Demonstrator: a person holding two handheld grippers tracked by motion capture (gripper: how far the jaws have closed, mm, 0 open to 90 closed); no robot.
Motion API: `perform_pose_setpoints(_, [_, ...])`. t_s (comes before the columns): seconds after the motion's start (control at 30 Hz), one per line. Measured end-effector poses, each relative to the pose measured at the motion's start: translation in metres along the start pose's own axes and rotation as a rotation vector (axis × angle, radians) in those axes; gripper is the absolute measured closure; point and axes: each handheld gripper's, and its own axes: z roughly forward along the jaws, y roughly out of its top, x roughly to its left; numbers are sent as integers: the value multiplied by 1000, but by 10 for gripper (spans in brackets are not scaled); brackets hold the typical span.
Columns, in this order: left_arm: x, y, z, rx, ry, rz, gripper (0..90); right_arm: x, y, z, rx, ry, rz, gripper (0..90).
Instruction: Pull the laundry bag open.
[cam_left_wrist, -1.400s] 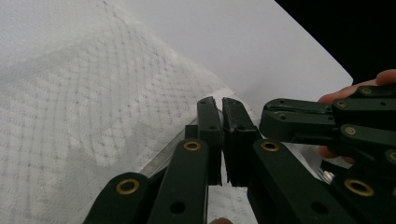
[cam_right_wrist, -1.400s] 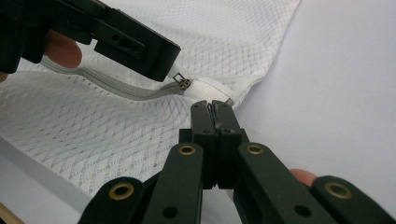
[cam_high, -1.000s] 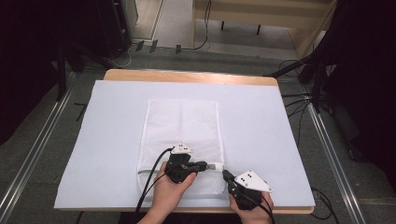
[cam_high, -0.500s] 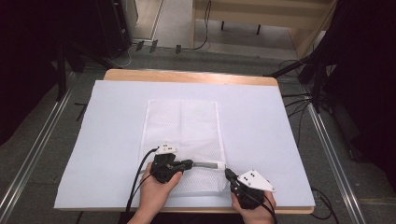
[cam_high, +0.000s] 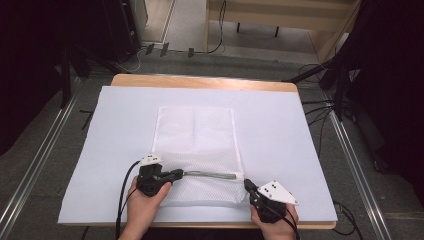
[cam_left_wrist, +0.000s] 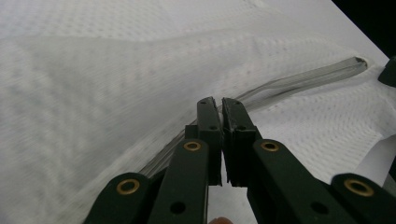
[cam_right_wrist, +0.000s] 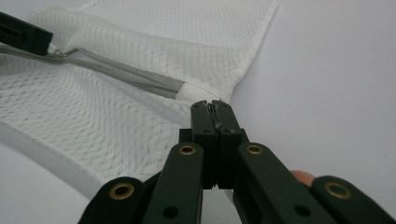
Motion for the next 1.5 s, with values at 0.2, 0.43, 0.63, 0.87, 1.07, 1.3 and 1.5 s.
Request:
perform_pose_setpoints(0.2, [19, -5, -17, -19, 30, -32, 876, -1, 1, 0, -5, -4, -4, 900])
perform_pose_setpoints(0.43, [34, -9, -33, -40, 54, -58, 876, -1, 1, 0, -4, -3, 1, 900])
perform_pose_setpoints(0.63, [41, -13, -43, -51, 68, -71, 876, -3, 1, -1, -8, -6, 3, 900])
perform_pose_setpoints(0.87, [52, -21, -57, -55, 82, -90, 876, -6, 1, -2, -9, -8, 18, 900])
perform_pose_setpoints(1.07, [51, -26, -61, -91, 35, -65, 863, -2, -1, -2, 0, -9, 14, 900])
perform_pose_setpoints(1.3, [54, -27, -73, -221, 110, -49, 420, -9, -4, -6, -40, 101, 49, 708])
perform_pose_setpoints(1.5, [58, -28, -74, -244, 179, -44, 262, -11, 0, -10, -47, 136, 58, 444])
